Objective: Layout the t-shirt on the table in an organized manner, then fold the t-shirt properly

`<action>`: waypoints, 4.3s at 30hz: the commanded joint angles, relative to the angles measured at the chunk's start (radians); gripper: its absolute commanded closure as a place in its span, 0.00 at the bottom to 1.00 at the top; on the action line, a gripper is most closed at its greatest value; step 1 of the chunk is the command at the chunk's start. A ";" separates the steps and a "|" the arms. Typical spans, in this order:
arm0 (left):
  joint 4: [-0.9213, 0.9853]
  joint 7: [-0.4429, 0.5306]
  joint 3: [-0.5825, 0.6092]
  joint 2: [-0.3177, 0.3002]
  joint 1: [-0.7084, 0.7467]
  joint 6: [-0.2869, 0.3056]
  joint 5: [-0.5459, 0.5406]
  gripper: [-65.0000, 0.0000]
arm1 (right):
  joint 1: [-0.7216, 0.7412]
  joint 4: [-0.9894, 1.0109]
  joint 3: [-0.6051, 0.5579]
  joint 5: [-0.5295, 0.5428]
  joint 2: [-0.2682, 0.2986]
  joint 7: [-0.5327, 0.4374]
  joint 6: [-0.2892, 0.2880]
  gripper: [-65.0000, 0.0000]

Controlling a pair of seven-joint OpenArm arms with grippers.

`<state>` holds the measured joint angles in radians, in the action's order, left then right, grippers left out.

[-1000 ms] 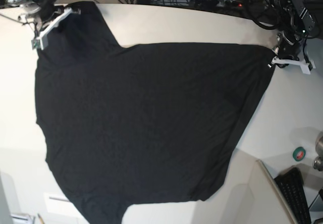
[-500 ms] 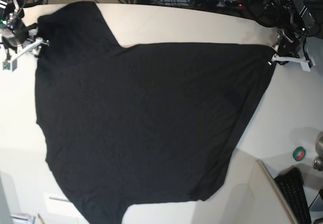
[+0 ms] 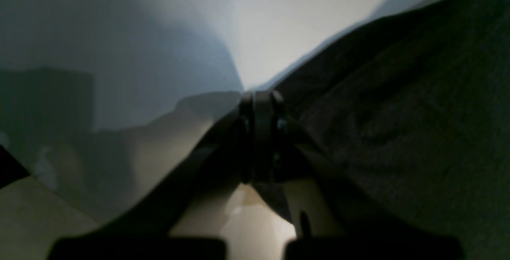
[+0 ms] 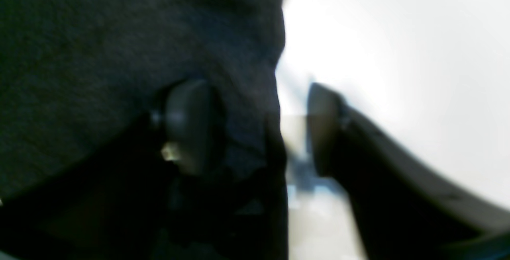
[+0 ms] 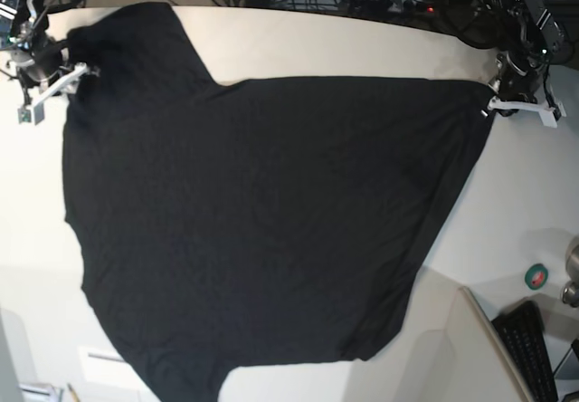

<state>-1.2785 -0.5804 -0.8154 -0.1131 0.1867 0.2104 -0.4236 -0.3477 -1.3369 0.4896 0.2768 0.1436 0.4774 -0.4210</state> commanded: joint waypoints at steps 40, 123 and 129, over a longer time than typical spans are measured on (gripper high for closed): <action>0.515 0.023 0.867 -0.228 -1.182 -0.225 -0.001 1.00 | 1.129 0.299 -0.199 -0.004 0.371 0.206 0.009 1.00; -0.281 0.115 0.242 -0.136 0.112 -0.222 -0.010 1.00 | 0.967 1.235 -0.602 -0.003 0.130 -0.613 0.322 1.00; -0.280 0.113 0.245 -0.138 0.106 -0.222 -0.008 1.00 | 0.850 1.120 -0.605 -0.004 0.110 -0.533 0.313 1.00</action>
<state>-1.5402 -0.4866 -0.5652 -0.2337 0.2935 -0.0113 -0.4339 0.5068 -0.2291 -0.1116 0.2813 0.2634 -0.1482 -0.0841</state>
